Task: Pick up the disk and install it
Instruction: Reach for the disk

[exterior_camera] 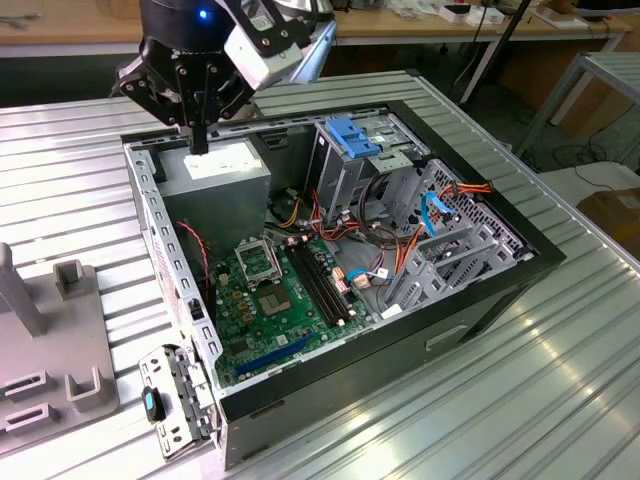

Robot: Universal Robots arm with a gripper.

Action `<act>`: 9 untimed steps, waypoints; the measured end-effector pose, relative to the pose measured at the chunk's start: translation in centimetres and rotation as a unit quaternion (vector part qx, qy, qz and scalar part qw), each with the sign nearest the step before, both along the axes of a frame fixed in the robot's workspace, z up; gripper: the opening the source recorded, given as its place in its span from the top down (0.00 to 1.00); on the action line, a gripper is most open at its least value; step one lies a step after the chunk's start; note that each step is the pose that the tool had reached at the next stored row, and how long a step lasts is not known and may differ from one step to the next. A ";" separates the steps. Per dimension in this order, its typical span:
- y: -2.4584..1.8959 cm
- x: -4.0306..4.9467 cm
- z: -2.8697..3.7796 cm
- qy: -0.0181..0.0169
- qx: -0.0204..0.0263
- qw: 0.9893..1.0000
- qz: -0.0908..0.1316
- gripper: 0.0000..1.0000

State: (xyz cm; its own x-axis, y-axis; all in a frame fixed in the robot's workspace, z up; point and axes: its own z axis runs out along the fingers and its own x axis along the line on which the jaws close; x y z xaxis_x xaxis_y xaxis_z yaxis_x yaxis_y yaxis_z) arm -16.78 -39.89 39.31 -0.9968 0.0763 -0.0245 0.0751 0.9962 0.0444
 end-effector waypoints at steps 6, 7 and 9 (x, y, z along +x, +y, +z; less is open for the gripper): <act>0.00 -0.51 -0.03 0.000 0.000 1.000 0.000 0.89; 0.00 -0.75 -0.04 0.000 0.000 1.000 0.000 0.89; 0.00 -1.12 -0.05 0.000 0.000 1.000 0.000 0.89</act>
